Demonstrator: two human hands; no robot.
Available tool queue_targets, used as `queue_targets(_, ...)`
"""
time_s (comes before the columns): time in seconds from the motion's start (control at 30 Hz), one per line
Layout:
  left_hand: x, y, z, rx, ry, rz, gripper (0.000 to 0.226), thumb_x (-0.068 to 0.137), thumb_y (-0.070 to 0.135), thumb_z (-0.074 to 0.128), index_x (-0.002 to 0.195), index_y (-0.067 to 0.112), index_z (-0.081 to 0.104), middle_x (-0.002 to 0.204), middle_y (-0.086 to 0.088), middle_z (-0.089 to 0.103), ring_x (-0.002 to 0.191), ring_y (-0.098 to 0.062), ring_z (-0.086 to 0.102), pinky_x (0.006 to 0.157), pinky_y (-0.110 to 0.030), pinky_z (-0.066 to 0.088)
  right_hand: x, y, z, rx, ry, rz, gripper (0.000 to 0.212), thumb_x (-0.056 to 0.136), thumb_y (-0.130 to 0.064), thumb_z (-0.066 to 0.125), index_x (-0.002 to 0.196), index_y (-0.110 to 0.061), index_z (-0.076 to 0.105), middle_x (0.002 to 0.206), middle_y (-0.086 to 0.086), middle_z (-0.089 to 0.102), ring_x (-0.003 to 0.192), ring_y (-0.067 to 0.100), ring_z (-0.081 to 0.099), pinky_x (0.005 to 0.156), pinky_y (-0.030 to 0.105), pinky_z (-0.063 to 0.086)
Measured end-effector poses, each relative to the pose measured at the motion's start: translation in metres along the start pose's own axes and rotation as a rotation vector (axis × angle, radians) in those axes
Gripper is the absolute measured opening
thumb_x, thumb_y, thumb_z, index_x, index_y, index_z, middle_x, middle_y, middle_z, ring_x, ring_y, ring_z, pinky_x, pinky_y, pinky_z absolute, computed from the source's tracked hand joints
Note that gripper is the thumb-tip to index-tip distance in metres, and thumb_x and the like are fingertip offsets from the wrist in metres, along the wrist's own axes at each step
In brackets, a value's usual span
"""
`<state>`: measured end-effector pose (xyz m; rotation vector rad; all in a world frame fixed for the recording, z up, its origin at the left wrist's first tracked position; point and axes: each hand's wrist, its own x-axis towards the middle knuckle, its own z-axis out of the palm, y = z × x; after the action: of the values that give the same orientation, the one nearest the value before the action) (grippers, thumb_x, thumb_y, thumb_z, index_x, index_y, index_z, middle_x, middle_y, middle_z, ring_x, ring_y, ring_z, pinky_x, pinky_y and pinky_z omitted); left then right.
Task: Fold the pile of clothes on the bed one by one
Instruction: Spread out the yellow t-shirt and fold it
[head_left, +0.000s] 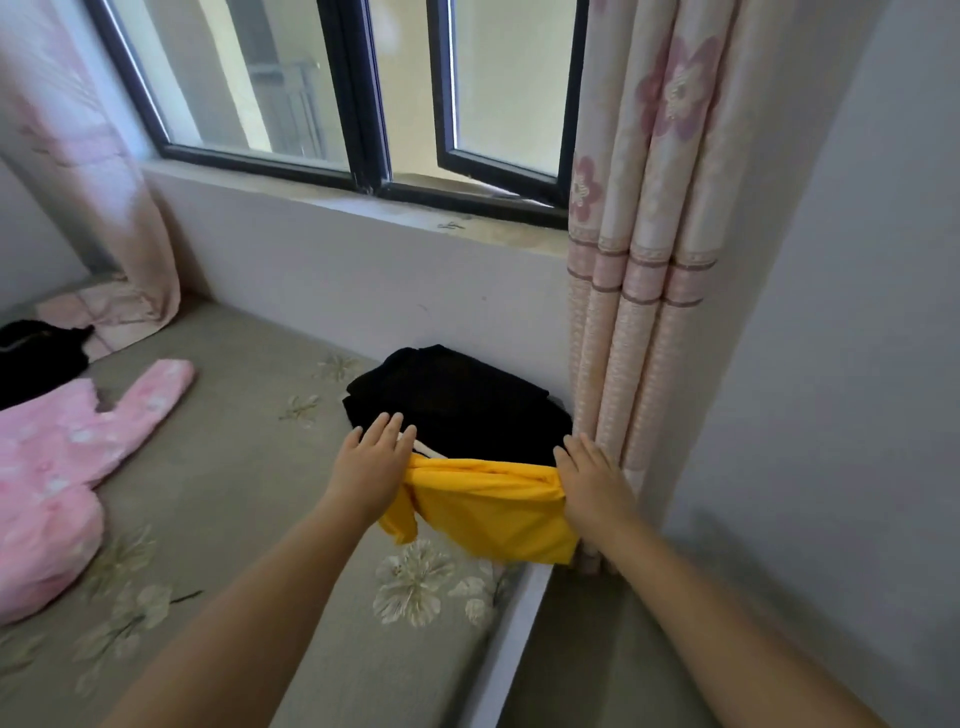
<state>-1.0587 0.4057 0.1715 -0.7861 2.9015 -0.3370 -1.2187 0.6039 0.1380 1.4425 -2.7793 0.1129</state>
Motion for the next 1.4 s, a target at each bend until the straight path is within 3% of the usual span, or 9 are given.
queue_targets(0.27, 0.149, -0.05, 0.001, 0.034, -0.06, -0.086, 0.053, 0.099, 0.014, 0.027, 0.147, 0.013, 0.004, 0.156, -0.009, 0.004, 0.143, -0.024, 0.003, 0.114, -0.039, 0.013, 0.175, 0.029, 0.003, 0.07, -0.046, -0.129, 0.051, 0.095, -0.008, 0.025, 0.146, -0.009, 0.015, 0.155, 0.009, 0.011, 0.143, 0.023, 0.008, 0.115, 0.033, 0.01)
queue_targets(0.4, 0.247, -0.082, -0.018, 0.031, 0.02, -0.073, 0.049, 0.099, 0.015, 0.023, 0.146, 0.012, 0.01, 0.155, -0.01, 0.008, 0.143, -0.024, 0.009, 0.113, -0.039, 0.016, 0.255, 0.03, -0.016, 0.105, 0.07, -0.076, 0.049, 0.087, 0.0, 0.028, 0.136, 0.006, 0.035, 0.144, 0.025, 0.032, 0.136, 0.037, 0.028, 0.111, 0.039, 0.024)
queue_targets(0.47, 0.29, -0.092, -0.02, -0.011, 0.063, -0.078, 0.048, 0.1, 0.016, 0.023, 0.146, 0.011, 0.013, 0.155, -0.01, 0.01, 0.142, -0.024, 0.011, 0.111, -0.038, 0.016, 0.285, 0.031, -0.02, 0.126, 0.225, -0.085, 0.047, 0.073, 0.002, 0.034, 0.111, 0.015, 0.057, 0.116, 0.035, 0.056, 0.107, 0.051, 0.054, 0.087, 0.057, 0.045)
queue_targets(0.53, 0.322, -0.099, -0.009, -0.058, 0.09, -0.064, 0.048, 0.099, 0.016, 0.025, 0.146, 0.012, 0.016, 0.154, -0.01, 0.013, 0.142, -0.024, 0.013, 0.109, -0.037, 0.016, 0.299, 0.03, -0.012, 0.095, 0.243, -0.091, 0.047, 0.07, -0.003, 0.032, 0.101, 0.015, 0.063, 0.1, 0.032, 0.065, 0.089, 0.048, 0.064, 0.066, 0.056, 0.051)
queue_targets(0.67, 0.34, -0.098, 0.062, -0.043, -0.083, 0.03, 0.049, 0.1, 0.018, 0.024, 0.147, 0.02, 0.012, 0.156, -0.006, 0.006, 0.143, -0.025, 0.007, 0.112, -0.039, 0.01, 0.291, 0.023, 0.06, 0.117, 0.04, -0.232, 0.047, 0.078, -0.006, 0.04, 0.119, 0.011, 0.053, 0.118, 0.03, 0.057, 0.106, 0.047, 0.057, 0.082, 0.056, 0.048)
queue_targets(0.73, 0.33, -0.09, 0.11, -0.029, -0.282, 0.07, 0.054, 0.099, 0.015, 0.029, 0.147, 0.024, 0.005, 0.156, -0.005, -0.001, 0.143, -0.026, -0.001, 0.114, -0.043, 0.008, 0.28, 0.017, 0.103, 0.087, -0.276, -0.275, 0.056, 0.089, -0.009, 0.042, 0.141, 0.003, 0.024, 0.146, 0.026, 0.027, 0.134, 0.043, 0.027, 0.107, 0.051, 0.028)
queue_targets(0.83, 0.302, -0.065, 0.168, -0.122, -0.535, 0.15, 0.071, 0.094, 0.007, 0.042, 0.147, 0.027, -0.001, 0.156, -0.004, -0.008, 0.143, -0.025, -0.008, 0.115, -0.044, 0.008, 0.266, 0.01, 0.158, 0.022, -0.697, -0.282, 0.063, 0.097, -0.024, 0.036, 0.147, -0.014, -0.001, 0.155, 0.013, -0.01, 0.142, 0.03, -0.009, 0.115, 0.045, 0.003)
queue_targets(1.1, 0.273, -0.021, 0.208, -0.282, -0.508, 0.015, 0.075, 0.094, 0.016, 0.043, 0.145, 0.021, -0.012, 0.154, -0.007, -0.014, 0.142, -0.024, -0.01, 0.115, -0.042, 0.006, 0.262, 0.004, 0.187, -0.046, -0.667, -0.266, 0.059, 0.097, -0.029, 0.034, 0.147, -0.019, 0.004, 0.155, 0.014, -0.009, 0.143, 0.03, -0.007, 0.115, 0.045, 0.002)
queue_targets(1.4, 0.191, -0.056, 0.155, -0.376, -0.258, -0.452, 0.049, 0.097, 0.016, 0.035, 0.144, 0.02, 0.023, 0.154, -0.005, 0.015, 0.142, -0.023, 0.009, 0.114, -0.038, 0.012, 0.291, -0.067, 0.137, 0.024, -0.362, -0.623, 0.05, 0.096, -0.022, 0.036, 0.143, -0.012, 0.024, 0.153, 0.01, 0.015, 0.141, 0.022, 0.015, 0.111, 0.036, 0.021)
